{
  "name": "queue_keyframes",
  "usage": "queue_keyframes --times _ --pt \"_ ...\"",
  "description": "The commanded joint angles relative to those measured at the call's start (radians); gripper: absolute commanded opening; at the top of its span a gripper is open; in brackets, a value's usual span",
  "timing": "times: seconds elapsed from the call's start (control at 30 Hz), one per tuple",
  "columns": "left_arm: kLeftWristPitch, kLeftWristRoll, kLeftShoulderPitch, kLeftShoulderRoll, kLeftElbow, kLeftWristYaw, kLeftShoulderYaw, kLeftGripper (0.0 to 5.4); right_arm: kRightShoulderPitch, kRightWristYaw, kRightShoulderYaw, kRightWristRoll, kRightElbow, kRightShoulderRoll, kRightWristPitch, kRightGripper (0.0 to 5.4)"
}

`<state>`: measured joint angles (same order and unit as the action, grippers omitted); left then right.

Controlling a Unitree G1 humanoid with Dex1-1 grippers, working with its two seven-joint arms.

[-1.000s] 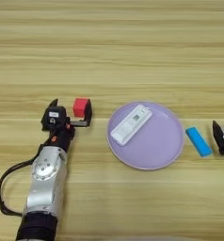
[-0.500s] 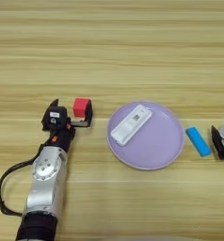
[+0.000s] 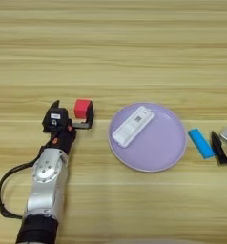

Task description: Move the objects on the table

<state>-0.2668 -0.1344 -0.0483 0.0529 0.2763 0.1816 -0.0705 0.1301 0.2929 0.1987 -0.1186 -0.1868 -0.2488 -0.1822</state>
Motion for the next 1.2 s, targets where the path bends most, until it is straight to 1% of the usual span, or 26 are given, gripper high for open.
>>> queue_keyframes --times 0.03,0.47,0.67,0.87,0.97,1.03,1.17,1.2 --pt "0.019 0.003 0.003 0.004 0.008 0.006 0.004 5.36 -0.004 -0.004 -0.01 0.013 -0.017 -0.012 0.021 5.4" --pt "0.018 0.001 0.002 0.003 0.011 0.006 0.002 5.36 -0.004 -0.01 -0.022 0.021 -0.034 -0.021 0.027 5.4" --pt "0.017 0.001 0.001 0.003 0.013 0.005 0.0 5.4 -0.004 -0.008 -0.03 0.029 -0.049 -0.025 0.032 4.65" --pt "0.016 0.0 0.002 0.003 0.013 0.006 0.0 5.4 0.0 -0.007 -0.038 0.031 -0.047 -0.029 0.03 4.18" --pt "0.016 0.0 0.001 0.004 0.013 0.006 -0.001 5.4 0.002 -0.008 -0.04 0.031 -0.045 -0.03 0.03 3.76" --pt "0.016 -0.001 0.001 0.004 0.014 0.006 -0.002 5.4 0.002 -0.009 -0.042 0.031 -0.044 -0.031 0.031 3.62" --pt "0.015 -0.001 0.001 0.004 0.014 0.006 -0.002 5.4 0.003 -0.01 -0.043 0.029 -0.043 -0.031 0.03 3.18" --pt "0.015 -0.001 0.001 0.004 0.014 0.006 -0.002 5.4 0.003 -0.01 -0.044 0.029 -0.043 -0.032 0.029 3.15"
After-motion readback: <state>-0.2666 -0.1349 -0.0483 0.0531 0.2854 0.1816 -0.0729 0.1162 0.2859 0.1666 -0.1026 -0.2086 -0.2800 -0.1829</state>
